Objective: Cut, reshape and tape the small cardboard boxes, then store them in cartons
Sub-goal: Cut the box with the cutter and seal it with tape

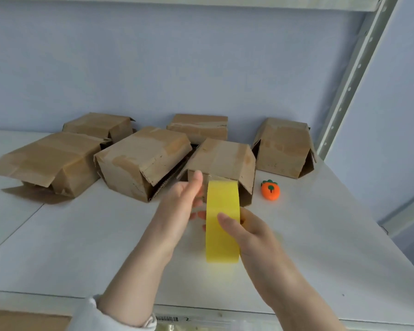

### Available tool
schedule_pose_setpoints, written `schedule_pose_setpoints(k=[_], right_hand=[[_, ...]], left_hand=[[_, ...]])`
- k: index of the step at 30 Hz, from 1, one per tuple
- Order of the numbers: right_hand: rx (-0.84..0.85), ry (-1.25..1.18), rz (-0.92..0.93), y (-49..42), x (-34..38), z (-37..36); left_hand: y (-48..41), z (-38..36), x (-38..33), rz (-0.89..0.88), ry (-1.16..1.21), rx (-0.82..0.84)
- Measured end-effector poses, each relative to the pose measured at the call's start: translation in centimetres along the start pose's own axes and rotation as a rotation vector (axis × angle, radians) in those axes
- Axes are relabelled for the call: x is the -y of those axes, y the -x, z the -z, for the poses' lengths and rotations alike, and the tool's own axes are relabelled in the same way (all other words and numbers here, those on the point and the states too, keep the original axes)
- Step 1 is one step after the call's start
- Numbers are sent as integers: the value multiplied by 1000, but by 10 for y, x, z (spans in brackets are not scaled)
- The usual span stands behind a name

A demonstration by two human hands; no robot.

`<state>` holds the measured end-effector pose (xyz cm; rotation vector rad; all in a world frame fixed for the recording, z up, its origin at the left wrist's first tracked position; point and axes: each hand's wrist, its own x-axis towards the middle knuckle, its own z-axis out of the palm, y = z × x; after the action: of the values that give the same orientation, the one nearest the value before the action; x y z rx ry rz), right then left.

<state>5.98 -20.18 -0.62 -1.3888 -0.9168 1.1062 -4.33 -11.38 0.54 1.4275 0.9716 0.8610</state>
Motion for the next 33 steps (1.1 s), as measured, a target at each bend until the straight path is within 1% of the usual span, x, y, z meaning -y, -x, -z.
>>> schedule_pose_setpoints(k=[1, 2, 5, 6, 7, 9, 10, 11, 12, 14, 15, 17, 22, 24, 26, 28, 33], right_hand=[[9, 23, -6, 2, 1, -1], [24, 56, -17, 4, 1, -1], [55, 280, -62, 8, 14, 4], [8, 347, -49, 7, 17, 10], [-85, 395, 3, 2, 19, 19], [-359, 527, 200, -15, 23, 38], [-423, 628, 308, -27, 23, 45], [-397, 740, 398, -40, 24, 49], [-310, 859, 459, -53, 23, 52], [-149, 997, 451, -76, 19, 53], [-110, 1013, 436, -83, 18, 53], [-106, 990, 435, -92, 12, 56], [-155, 935, 456, -104, 8, 54], [-169, 941, 449, -109, 8, 55], [-223, 973, 444, -112, 6, 57], [-238, 1001, 451, -115, 4, 57], [-245, 1003, 452, -118, 5, 54]], left_hand=[[3, -1, 3, 58, 31, 76], [4, -2, 4, 91, 40, 113], [3, -1, 9, 129, 53, 123], [4, 1, 11, 130, 59, 139], [4, 1, 12, 129, 63, 151], [5, 2, 13, 125, 91, 165], [7, 1, 11, 140, 108, 188], [6, 0, 11, 164, 117, 224], [6, -3, 10, 179, 105, 262], [5, -5, 7, 166, 56, 311], [4, -6, 5, 162, 39, 310], [0, -6, 2, 169, 22, 287], [-7, 1, -7, 166, -97, 159], [-5, 2, -8, 152, -146, 140], [-3, 3, -9, 150, -246, 123], [-3, 7, -10, 193, -275, 126], [-4, 6, -23, 269, -344, 219]])
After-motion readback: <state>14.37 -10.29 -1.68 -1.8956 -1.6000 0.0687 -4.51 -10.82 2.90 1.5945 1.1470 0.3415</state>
